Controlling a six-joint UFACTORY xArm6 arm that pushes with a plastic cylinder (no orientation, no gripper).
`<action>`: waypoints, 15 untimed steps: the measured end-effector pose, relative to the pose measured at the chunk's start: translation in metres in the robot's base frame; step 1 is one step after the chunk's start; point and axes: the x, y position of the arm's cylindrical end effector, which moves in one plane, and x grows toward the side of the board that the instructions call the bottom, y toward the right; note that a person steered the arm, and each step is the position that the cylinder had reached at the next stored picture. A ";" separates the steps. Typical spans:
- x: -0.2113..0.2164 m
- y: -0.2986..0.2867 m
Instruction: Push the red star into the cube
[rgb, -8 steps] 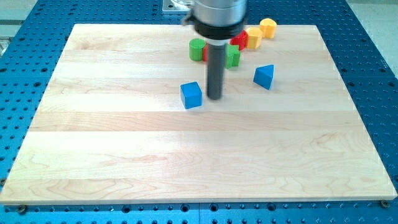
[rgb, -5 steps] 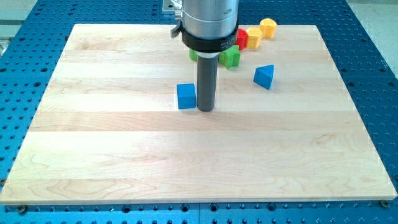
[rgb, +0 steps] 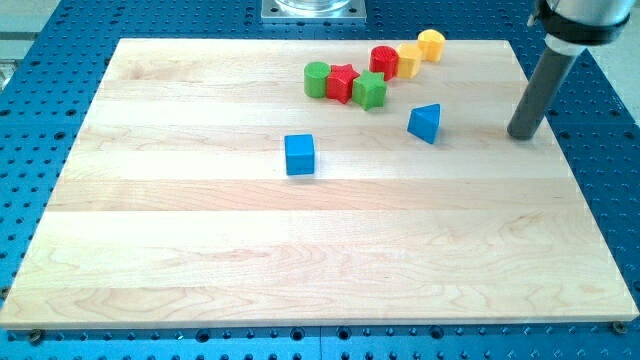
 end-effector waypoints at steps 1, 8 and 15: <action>-0.003 -0.053; -0.084 -0.202; -0.083 -0.193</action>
